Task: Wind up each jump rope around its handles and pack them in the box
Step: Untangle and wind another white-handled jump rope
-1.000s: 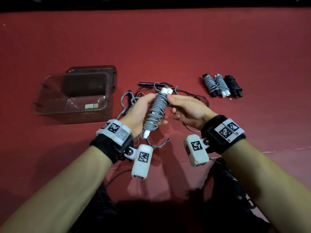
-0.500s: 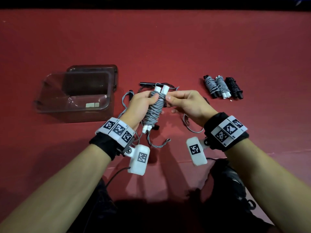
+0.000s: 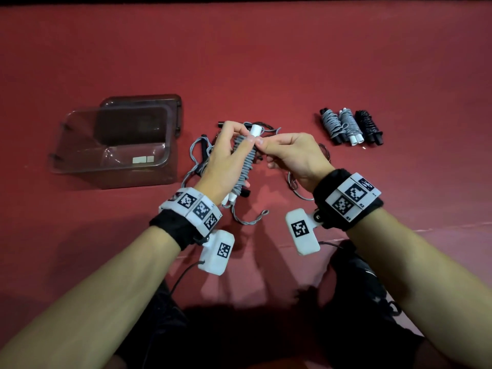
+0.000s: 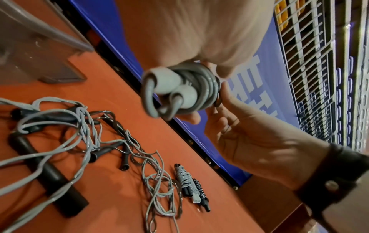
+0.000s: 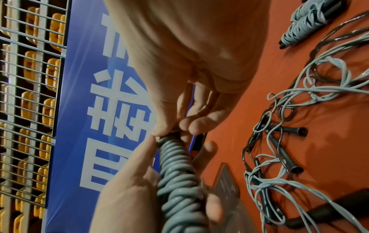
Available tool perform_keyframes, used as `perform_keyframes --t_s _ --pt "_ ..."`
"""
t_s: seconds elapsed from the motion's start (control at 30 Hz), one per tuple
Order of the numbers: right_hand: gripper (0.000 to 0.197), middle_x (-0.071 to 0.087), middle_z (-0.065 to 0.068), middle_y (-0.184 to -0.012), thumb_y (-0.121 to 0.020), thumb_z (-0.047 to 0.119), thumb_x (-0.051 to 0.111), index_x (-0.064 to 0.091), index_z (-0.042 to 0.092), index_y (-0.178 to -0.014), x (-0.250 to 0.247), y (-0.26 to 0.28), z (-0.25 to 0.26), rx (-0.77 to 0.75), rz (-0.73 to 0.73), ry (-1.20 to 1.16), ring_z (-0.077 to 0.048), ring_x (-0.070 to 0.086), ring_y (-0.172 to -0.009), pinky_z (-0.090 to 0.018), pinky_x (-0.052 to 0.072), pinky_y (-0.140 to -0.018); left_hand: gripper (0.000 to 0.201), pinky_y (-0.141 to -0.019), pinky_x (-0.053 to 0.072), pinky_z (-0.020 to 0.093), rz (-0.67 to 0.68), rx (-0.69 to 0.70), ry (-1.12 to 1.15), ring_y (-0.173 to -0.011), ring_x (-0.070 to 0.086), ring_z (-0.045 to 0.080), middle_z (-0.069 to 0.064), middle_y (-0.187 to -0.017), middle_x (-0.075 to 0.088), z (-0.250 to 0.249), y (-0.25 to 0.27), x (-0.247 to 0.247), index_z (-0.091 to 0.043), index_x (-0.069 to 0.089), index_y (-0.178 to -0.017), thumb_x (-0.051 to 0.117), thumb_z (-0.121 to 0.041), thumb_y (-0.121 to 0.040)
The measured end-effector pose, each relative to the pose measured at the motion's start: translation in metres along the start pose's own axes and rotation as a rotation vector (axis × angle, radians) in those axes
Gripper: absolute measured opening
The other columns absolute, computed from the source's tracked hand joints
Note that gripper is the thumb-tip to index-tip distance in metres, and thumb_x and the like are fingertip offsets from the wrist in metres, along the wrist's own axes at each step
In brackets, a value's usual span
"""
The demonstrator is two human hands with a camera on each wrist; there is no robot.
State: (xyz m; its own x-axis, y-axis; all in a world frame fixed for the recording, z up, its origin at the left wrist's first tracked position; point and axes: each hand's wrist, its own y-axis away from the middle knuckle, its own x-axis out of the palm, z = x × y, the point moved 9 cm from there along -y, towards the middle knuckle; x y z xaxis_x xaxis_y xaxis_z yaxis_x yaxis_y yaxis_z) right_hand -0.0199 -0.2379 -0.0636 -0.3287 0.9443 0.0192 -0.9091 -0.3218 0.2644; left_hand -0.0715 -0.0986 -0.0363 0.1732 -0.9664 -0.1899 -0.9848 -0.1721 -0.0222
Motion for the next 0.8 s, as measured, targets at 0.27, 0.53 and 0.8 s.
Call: perform_keyframes --t_s 0.27,0.53,0.8 --pt "0.012 0.070 -0.002 -0.080 -0.089 0.011 0.076 0.077 0.004 -0.099 0.018 0.008 -0.007 -0.064 0.028 -0.002 -0.010 0.060 -0.065 -0.027 0.051 -0.068 0.017 -0.045 0.050 0.035 -0.048 -0.252 0.131 -0.065 0.070 0.037 0.024 -0.092 0.069 0.026 0.000 -0.006 -0.031 0.048 -0.093 0.054 -0.047 -0.089" --pt "0.003 0.072 -0.004 -0.076 -0.087 0.009 0.078 0.079 0.011 -0.090 0.012 0.010 0.002 -0.158 -0.038 0.039 -0.011 0.059 -0.065 -0.027 0.051 -0.063 0.017 -0.040 0.050 0.034 -0.004 -0.137 0.162 -0.054 0.069 0.027 0.023 -0.092 0.068 0.016 -0.003 -0.005 -0.018 0.046 -0.106 0.053 -0.033 -0.105" --pt "0.010 0.065 -0.011 -0.070 -0.097 0.018 0.067 0.064 0.010 -0.091 0.025 0.014 0.015 -0.313 0.048 0.363 -0.018 0.058 -0.060 -0.042 0.053 -0.068 0.032 -0.042 0.052 0.033 0.043 -0.285 0.284 -0.070 0.071 0.036 0.024 -0.103 0.062 0.035 -0.001 0.004 -0.016 0.047 -0.102 0.059 -0.046 -0.100"
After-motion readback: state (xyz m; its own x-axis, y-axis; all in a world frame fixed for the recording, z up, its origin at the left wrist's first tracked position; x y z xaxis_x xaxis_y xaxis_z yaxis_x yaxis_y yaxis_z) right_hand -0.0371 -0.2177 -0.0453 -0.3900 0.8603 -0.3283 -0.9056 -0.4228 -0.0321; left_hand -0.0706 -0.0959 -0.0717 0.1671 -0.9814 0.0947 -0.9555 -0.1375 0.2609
